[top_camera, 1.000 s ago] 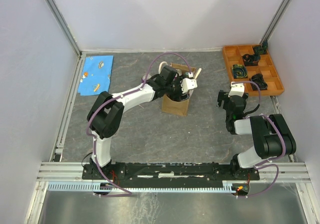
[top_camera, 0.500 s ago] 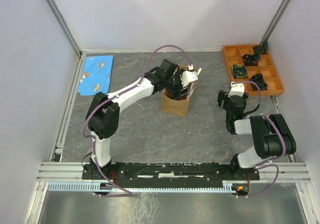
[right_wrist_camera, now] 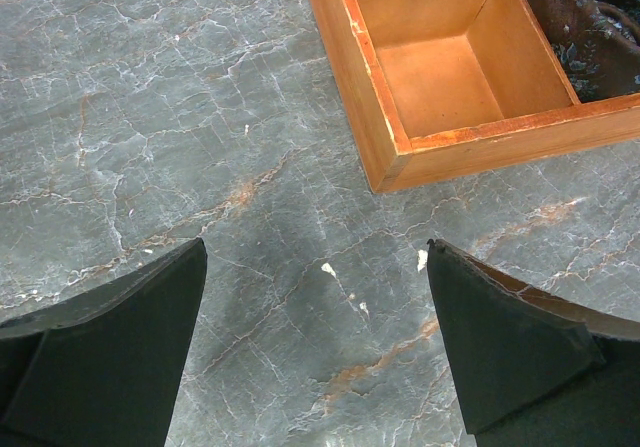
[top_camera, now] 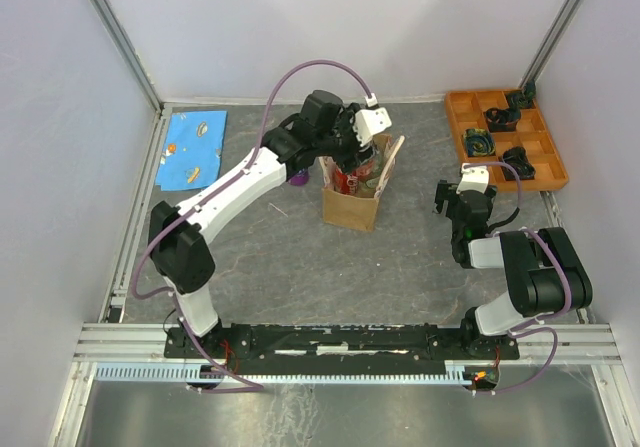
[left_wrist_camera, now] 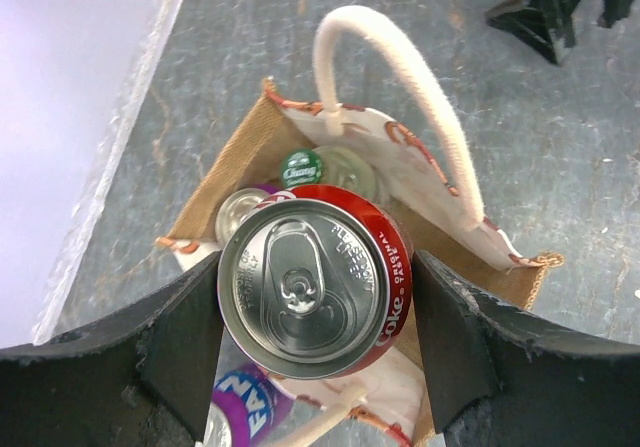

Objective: Take the beverage out of the canvas bag

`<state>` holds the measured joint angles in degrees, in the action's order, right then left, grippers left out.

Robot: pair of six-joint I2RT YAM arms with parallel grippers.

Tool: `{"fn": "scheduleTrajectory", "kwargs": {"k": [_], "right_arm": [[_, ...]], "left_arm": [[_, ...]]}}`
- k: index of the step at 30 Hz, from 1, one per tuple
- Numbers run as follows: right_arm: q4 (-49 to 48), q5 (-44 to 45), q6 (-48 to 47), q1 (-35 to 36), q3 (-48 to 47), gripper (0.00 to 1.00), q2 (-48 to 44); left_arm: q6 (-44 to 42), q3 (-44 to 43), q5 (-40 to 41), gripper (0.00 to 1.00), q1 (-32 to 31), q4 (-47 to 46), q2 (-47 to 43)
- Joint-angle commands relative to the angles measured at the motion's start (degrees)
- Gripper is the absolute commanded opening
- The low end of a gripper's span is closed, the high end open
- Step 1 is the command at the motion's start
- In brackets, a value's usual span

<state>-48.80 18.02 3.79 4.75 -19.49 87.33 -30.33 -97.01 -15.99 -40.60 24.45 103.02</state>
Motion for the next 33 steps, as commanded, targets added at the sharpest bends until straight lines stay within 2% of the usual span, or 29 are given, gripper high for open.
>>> {"fn": "scheduleTrajectory", "kwargs": {"k": [1, 7, 16, 19, 27, 31, 33], "right_arm": [[-1.8, 0.3, 0.4, -0.2, -1.0, 0.99, -0.7], [-1.8, 0.3, 0.4, -0.2, -1.0, 0.99, -0.7], [-1.8, 0.3, 0.4, -0.2, -1.0, 0.99, -0.7], [-1.8, 0.2, 0.4, -0.2, -1.0, 0.99, -0.7], [-1.8, 0.3, 0.3, -0.2, -1.0, 0.99, -0.7], [-1.8, 0.3, 0.4, -0.2, -1.0, 0.99, -0.7], [-1.8, 0.3, 0.3, -0.2, -1.0, 0.99, -0.7]], "left_arm": [[2.9, -6.7, 8.2, 0.03, -0.2, -1.4, -5.4], [2.9, -11.2, 19.8, 0.03, -0.2, 2.6, -8.2], [3.6, -9.1, 39.6, 0.03, 0.6, 0.9, -15.2], [7.5, -7.2, 39.9, 0.03, 4.6, 0.7, -17.7], [17.2, 6.6, 38.1, 0.03, 14.8, -3.8, -25.3], [22.4, 17.1, 37.3, 0.03, 17.2, -8.1, -27.6], [24.8, 24.1, 36.6, 0.03, 17.7, -15.0, -29.8]]}}
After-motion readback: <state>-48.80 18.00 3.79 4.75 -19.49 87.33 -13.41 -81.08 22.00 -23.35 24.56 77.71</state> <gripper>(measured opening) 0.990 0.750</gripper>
